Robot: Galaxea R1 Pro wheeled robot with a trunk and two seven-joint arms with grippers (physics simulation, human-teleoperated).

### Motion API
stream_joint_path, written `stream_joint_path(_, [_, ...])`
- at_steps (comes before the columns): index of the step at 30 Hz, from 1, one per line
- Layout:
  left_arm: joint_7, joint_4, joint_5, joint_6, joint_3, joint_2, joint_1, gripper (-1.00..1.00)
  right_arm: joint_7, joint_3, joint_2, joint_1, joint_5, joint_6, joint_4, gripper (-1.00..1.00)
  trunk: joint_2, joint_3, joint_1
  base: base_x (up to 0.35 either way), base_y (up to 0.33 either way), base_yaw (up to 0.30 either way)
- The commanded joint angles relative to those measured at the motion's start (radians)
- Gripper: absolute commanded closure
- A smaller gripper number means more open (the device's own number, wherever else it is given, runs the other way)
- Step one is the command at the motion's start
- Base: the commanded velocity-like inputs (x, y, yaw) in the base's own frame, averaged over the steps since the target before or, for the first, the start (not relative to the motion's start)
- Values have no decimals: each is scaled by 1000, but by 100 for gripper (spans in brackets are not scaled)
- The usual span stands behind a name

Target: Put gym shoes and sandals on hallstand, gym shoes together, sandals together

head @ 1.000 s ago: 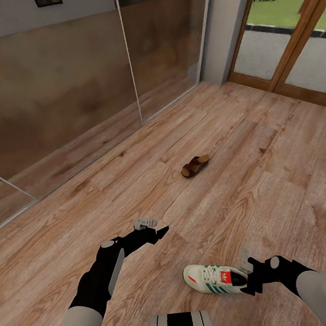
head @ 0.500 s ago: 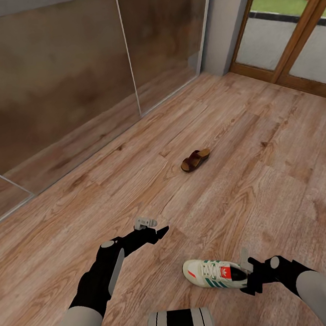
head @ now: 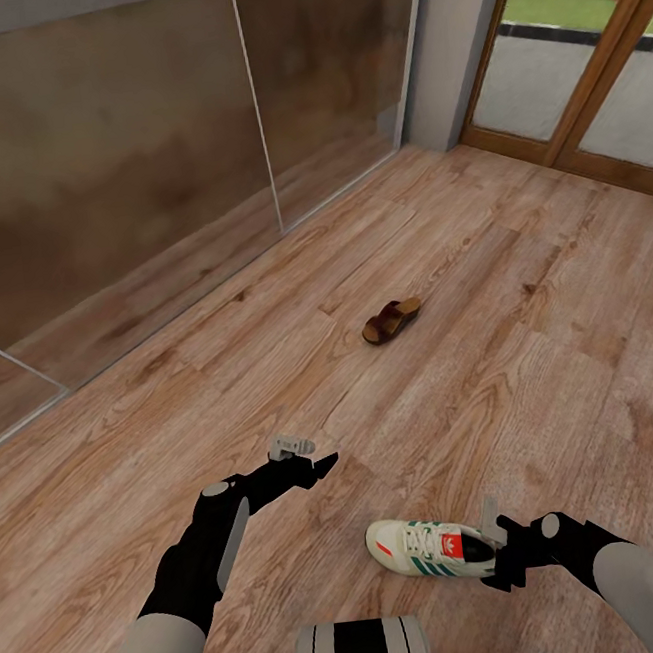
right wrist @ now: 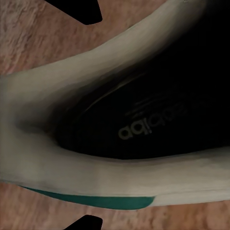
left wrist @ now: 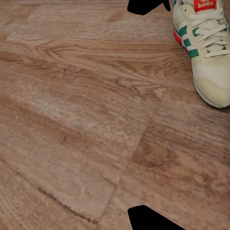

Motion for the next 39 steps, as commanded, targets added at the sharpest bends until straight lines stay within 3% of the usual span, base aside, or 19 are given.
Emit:
stream_joint_path(1, [-3, -1, 1, 8, 1, 0, 0, -100, 3, -9, 0, 0, 11, -5, -1, -100, 0, -1, 0, 0, 0, 0])
stream_joint_path(3, [-3, -1, 1, 8, 2, 0, 0, -100, 3, -9, 0, 0, 11, -5, -1, -100, 0, -1, 0, 0, 0, 0])
stream_joint_path(4, [-3, -1, 1, 8, 1, 0, 0, -100, 3, -9, 0, 0, 10, -5, -1, 100, 0, -1, 0, 0, 0, 0])
stream_joint_path(39, [-4, -1, 1, 8, 2, 0, 0, -100, 3, -10, 0, 0, 10, -5, -1, 100, 0, -1, 0, 0, 0, 0])
